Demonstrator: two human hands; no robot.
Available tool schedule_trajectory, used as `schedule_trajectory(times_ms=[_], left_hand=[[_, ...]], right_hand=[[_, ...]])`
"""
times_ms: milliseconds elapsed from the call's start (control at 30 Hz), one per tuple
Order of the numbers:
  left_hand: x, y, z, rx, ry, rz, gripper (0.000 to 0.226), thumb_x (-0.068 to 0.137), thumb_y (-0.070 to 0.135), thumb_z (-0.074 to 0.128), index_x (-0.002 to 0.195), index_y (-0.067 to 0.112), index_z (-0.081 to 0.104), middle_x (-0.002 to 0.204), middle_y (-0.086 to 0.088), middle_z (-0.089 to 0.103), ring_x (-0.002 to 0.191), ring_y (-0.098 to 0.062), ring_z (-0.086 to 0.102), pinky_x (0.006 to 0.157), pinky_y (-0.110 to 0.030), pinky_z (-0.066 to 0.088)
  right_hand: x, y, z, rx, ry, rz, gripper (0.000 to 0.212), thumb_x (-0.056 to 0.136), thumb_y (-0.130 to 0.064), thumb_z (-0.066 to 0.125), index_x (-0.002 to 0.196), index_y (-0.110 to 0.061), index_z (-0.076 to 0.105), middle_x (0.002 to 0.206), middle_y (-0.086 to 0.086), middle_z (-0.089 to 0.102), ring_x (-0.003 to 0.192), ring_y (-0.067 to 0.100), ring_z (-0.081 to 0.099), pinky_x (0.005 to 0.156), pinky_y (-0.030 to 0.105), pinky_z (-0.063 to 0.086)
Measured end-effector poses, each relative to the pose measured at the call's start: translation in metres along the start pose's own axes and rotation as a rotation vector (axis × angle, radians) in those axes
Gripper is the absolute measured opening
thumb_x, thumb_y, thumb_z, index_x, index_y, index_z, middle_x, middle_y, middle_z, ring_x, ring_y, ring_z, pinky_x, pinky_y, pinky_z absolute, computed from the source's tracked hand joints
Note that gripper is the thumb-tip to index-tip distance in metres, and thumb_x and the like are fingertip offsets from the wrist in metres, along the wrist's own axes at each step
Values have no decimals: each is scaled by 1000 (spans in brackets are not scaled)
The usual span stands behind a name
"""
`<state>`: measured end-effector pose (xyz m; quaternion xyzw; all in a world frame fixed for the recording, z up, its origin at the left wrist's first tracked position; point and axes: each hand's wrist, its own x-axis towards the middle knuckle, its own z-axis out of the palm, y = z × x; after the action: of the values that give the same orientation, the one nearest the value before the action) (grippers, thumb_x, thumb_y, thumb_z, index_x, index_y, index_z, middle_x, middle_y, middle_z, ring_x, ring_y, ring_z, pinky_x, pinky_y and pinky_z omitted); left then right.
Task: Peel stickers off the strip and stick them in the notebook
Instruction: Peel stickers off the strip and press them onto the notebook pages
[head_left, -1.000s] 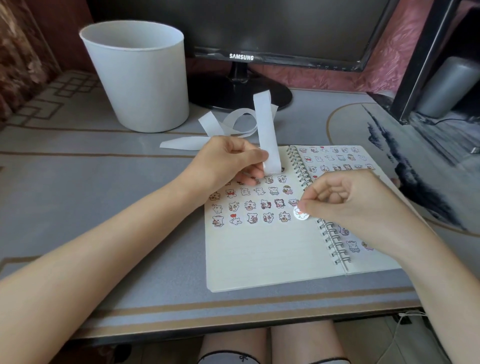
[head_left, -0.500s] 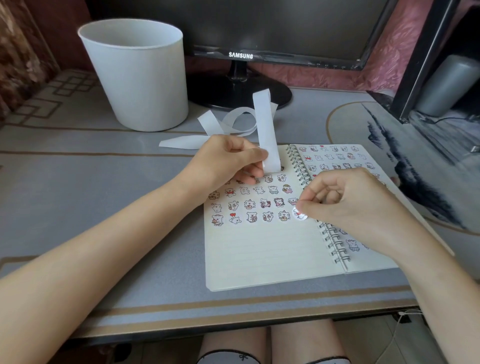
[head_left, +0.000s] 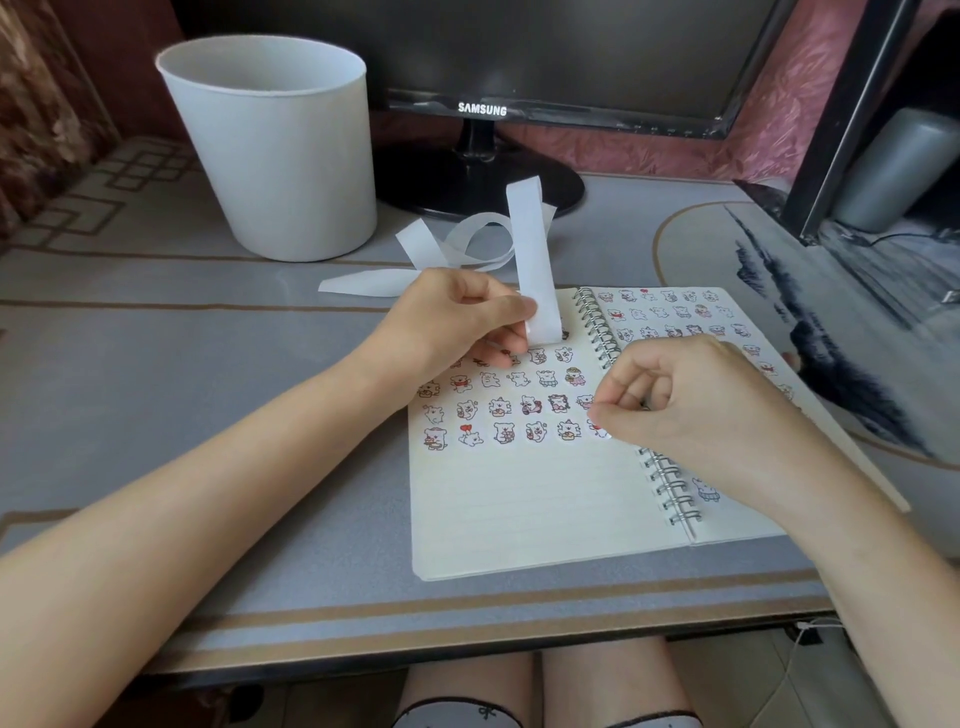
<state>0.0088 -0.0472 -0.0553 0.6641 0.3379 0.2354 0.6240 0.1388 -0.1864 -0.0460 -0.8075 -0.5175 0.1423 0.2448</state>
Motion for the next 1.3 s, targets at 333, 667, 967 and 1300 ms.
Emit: schedule_trajectory(times_ms=[333, 667, 967, 1300], left_hand=[[0, 0, 0, 0, 0, 3, 16, 90, 10, 62, 91, -5, 65, 69, -8, 65, 46, -4, 60, 51, -13, 51], [0, 0, 0, 12, 2, 2, 16, 90, 11, 62, 91, -5, 65, 69, -8, 65, 46, -4, 60, 51, -12, 50], [0, 0, 1, 14, 4, 4, 15, 90, 11, 62, 90, -4, 65, 70, -9, 65, 46, -4, 60, 51, -12, 50], [0, -1, 0, 5, 1, 12, 15, 90, 10, 62, 91, -4, 65, 69, -8, 65, 45, -3, 60, 51, -12, 49]], right_hand=[[-2, 0, -4, -67, -27, -5, 12, 75, -29, 74, 68, -28, 65, 56, -11, 54, 51, 2, 45, 56, 27, 37], [4, 12, -4, 208, -81, 36, 19, 79, -13, 73, 87, -24, 60, 71, -9, 47, 49, -2, 42, 54, 15, 35], [8, 15, 3, 259, -34, 34, 18, 73, -21, 78, 80, -25, 62, 69, -9, 45, 50, -3, 42, 60, 25, 36], [4, 16, 1, 248, -86, 38, 24, 73, -24, 78, 87, -29, 59, 76, -9, 45, 62, 8, 42, 64, 26, 37]])
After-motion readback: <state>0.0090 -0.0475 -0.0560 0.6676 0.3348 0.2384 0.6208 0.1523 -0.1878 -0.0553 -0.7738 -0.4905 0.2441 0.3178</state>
